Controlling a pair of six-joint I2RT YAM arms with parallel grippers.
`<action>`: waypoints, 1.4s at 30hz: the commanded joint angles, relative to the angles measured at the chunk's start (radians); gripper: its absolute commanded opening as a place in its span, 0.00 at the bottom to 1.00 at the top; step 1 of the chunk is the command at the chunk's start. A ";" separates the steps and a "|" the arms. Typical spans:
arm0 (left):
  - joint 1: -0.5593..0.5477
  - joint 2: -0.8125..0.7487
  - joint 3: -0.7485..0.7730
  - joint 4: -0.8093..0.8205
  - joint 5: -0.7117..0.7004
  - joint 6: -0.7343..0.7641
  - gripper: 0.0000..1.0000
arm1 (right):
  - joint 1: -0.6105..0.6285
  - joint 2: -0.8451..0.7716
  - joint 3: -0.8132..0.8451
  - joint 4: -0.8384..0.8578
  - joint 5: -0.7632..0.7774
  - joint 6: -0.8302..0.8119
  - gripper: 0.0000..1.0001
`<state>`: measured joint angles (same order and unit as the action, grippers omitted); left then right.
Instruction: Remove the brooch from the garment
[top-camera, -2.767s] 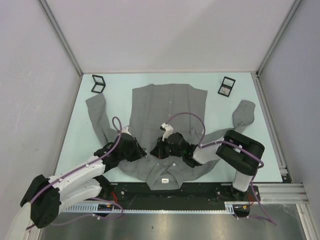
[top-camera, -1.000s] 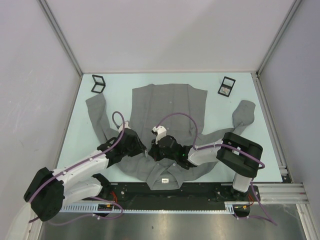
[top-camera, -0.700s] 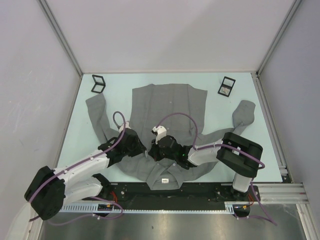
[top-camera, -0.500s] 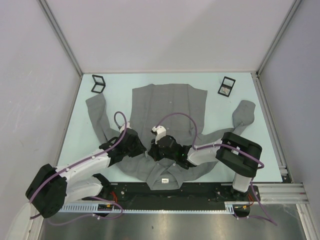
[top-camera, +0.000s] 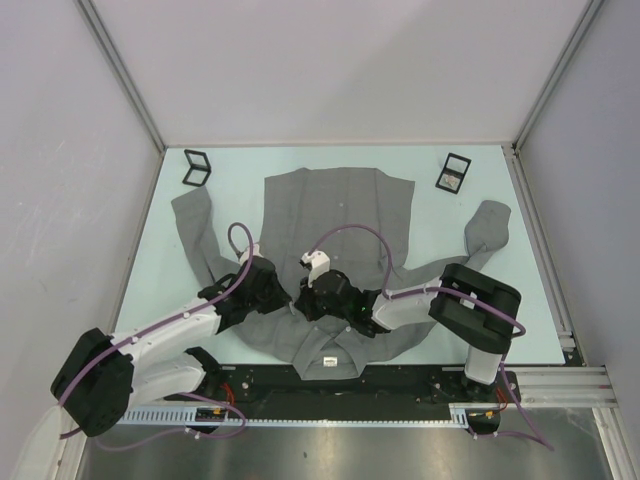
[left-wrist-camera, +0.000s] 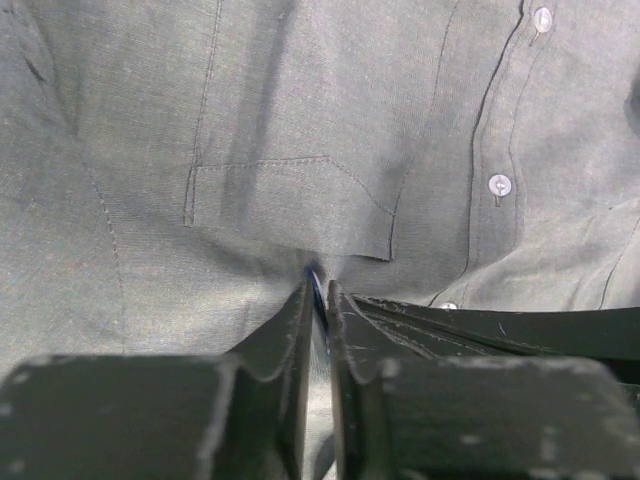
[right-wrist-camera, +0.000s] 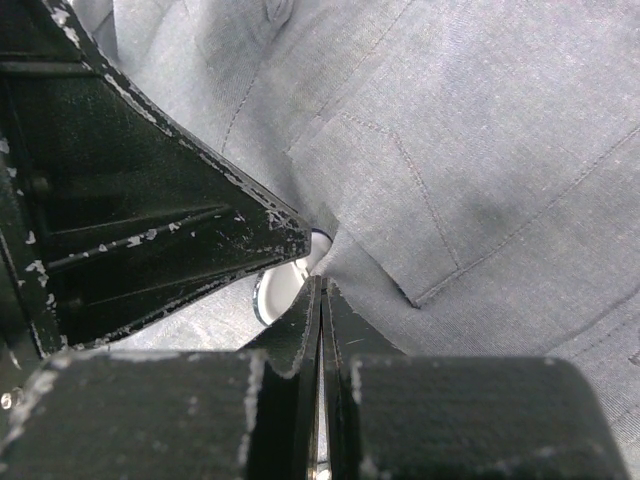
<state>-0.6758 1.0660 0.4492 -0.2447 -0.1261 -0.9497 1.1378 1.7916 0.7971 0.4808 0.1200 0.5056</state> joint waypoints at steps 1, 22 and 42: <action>-0.002 -0.006 0.006 0.045 0.006 0.014 0.12 | 0.008 0.009 0.040 0.001 0.049 -0.032 0.00; -0.002 -0.003 0.013 0.025 0.029 0.000 0.01 | 0.027 0.026 0.063 -0.034 0.092 -0.039 0.00; -0.002 0.025 0.011 0.038 0.020 0.028 0.17 | 0.027 0.029 0.065 -0.033 0.081 -0.041 0.00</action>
<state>-0.6758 1.0790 0.4488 -0.2264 -0.1001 -0.9405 1.1614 1.8084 0.8291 0.4377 0.1768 0.4767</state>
